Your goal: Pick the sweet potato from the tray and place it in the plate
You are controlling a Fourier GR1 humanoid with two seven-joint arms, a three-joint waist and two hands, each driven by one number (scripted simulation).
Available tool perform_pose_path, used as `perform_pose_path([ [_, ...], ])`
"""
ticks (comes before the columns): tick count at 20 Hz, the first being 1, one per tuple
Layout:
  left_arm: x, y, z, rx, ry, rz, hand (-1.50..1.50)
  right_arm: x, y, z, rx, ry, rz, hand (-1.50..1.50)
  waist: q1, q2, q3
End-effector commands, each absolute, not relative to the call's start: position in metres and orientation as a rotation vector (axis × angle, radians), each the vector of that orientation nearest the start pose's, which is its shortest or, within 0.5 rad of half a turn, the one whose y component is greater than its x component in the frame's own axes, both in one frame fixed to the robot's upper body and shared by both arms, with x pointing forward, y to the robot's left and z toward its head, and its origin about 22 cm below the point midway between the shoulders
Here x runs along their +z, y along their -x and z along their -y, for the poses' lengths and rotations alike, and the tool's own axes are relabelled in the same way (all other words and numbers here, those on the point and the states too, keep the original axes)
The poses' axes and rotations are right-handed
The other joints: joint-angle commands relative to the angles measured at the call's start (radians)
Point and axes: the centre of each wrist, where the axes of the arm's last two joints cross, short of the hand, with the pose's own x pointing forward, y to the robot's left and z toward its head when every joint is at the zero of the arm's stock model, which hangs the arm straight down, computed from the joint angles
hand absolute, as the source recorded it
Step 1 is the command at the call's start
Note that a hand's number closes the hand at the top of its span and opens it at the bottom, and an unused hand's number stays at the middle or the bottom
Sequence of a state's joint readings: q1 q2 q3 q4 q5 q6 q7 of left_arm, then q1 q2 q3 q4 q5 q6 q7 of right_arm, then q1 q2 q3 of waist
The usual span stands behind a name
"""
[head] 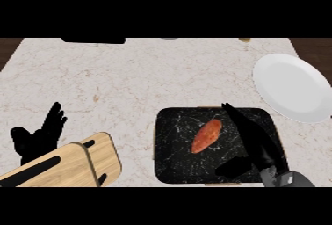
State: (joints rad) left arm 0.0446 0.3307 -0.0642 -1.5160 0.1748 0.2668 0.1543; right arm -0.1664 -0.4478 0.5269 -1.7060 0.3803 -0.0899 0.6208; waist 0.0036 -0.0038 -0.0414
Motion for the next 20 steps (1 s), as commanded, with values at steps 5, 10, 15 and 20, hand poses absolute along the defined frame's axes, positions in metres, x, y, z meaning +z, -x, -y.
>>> perform_pose_path([
  [5, -0.015, -0.238, -0.263, -0.048, -0.260, 1.297, 0.00, 0.071, -0.269, 0.170, 0.859, 0.522, 1.095, -1.50, -0.005, 0.008, 0.041],
  [10, -0.011, -0.236, -0.260, -0.028, -0.251, 1.292, 0.00, 0.053, -0.262, 0.173, 0.886, 0.490, 1.059, -1.50, -0.006, 0.006, 0.042],
  [15, -0.003, -0.234, -0.260, -0.024, -0.230, 1.283, 0.00, 0.050, -0.275, 0.181, 0.906, 0.479, 1.045, -1.50, -0.001, 0.006, 0.042],
  [20, -0.010, -0.239, -0.257, -0.037, -0.255, 1.309, 0.00, 0.043, -0.268, 0.167, 0.898, 0.460, 1.041, -1.50, -0.013, 0.005, 0.041],
])
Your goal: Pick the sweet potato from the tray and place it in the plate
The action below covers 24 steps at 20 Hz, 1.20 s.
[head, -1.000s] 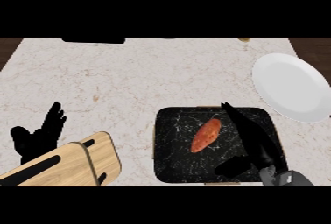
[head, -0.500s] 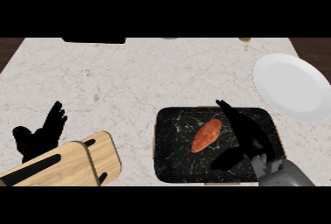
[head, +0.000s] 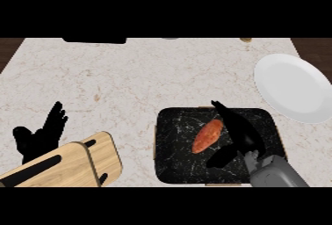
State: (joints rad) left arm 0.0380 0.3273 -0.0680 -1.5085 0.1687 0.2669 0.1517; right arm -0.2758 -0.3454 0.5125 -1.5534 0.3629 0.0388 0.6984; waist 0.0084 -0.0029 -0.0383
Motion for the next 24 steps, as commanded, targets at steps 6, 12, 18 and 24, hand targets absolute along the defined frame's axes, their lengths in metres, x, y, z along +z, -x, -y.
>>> perform_pose_path([
  [6, -0.008, -0.234, -0.260, -0.038, -0.251, 1.307, 0.00, 0.017, -0.275, 0.159, 0.912, 0.461, 1.010, -1.50, -0.004, 0.006, 0.039],
  [12, -0.008, -0.237, -0.267, -0.031, -0.254, 1.298, 0.00, 0.019, -0.283, 0.176, 0.963, 0.521, 1.076, 1.50, -0.011, 0.005, 0.039],
  [18, -0.004, -0.246, -0.266, -0.013, -0.249, 1.289, 0.00, 0.016, -0.280, 0.161, 0.989, 0.578, 1.110, 1.50, -0.016, 0.005, 0.038],
  [24, -0.006, -0.242, -0.273, -0.006, -0.250, 1.283, 0.00, 0.027, -0.274, 0.209, 1.255, 0.546, 1.321, 1.50, -0.031, 0.008, 0.040],
])
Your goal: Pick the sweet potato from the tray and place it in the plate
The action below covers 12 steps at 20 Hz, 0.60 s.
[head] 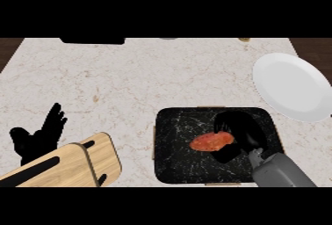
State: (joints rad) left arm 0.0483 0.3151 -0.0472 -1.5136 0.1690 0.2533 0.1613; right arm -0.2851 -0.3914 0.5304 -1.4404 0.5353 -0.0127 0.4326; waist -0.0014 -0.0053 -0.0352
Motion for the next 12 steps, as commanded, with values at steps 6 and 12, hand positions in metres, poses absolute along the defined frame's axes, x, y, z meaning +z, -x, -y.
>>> perform_pose_path([
  [6, -0.009, -0.233, -0.278, 0.009, -0.260, 1.299, 0.00, 0.065, -0.285, 0.275, 1.520, 0.482, 1.628, 1.50, -0.031, 0.010, 0.039],
  [12, 0.003, -0.237, -0.276, 0.001, -0.250, 1.301, 0.00, 0.098, -0.297, 0.336, 1.350, 0.506, 1.857, 1.50, -0.029, 0.006, 0.038],
])
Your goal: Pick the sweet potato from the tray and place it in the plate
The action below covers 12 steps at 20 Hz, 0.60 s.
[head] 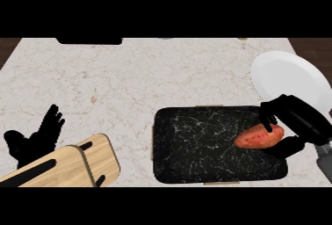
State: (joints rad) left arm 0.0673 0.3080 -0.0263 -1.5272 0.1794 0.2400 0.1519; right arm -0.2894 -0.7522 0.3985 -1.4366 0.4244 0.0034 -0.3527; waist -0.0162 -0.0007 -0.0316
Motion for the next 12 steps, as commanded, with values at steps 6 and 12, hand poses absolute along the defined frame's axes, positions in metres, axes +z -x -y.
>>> perform_pose_path([
  [6, -0.010, -0.236, -0.274, 0.007, -0.266, 1.290, 0.00, 0.127, -0.300, 0.398, 1.040, 0.694, 1.967, 1.50, -0.026, 0.002, 0.033],
  [12, -0.007, -0.242, -0.259, -0.032, -0.257, 1.309, 0.00, 0.145, -0.327, 0.431, 0.920, 0.753, 1.869, 1.50, 0.024, 0.010, 0.033],
])
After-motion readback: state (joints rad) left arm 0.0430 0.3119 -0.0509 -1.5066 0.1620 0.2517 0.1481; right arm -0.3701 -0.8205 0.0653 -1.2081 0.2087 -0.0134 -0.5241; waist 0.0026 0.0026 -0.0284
